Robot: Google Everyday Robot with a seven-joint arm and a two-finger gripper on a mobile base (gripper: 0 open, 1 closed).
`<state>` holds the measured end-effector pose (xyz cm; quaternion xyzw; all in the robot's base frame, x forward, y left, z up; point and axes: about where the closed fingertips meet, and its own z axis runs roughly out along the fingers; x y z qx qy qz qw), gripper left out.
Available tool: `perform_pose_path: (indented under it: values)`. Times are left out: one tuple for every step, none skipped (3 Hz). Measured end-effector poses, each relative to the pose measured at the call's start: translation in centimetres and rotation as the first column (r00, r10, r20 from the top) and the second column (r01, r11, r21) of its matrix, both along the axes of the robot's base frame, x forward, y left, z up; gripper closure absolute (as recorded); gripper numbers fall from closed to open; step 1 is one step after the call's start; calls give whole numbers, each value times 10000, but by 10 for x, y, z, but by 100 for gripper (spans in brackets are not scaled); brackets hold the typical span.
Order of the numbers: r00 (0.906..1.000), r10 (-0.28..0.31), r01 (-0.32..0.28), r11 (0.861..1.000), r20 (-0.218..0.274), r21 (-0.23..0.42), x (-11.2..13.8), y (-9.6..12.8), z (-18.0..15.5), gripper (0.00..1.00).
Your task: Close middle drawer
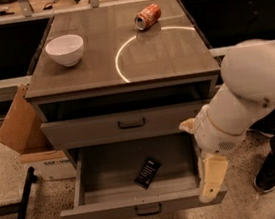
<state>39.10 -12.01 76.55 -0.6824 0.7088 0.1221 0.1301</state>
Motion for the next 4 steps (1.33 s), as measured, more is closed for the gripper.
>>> perform_pose_path:
  values:
    - [9983, 145, -120, 9989, -568, 443, -15, 27, -56, 0]
    - [9930, 289, -217, 9977, -1149, 638, -34, 51, -122, 0]
    - [9929, 292, -220, 9977, -1149, 635, -34, 51, -121, 0]
    - [9909, 155, -112, 9994, -1340, 331, -36, 49, -148, 0]
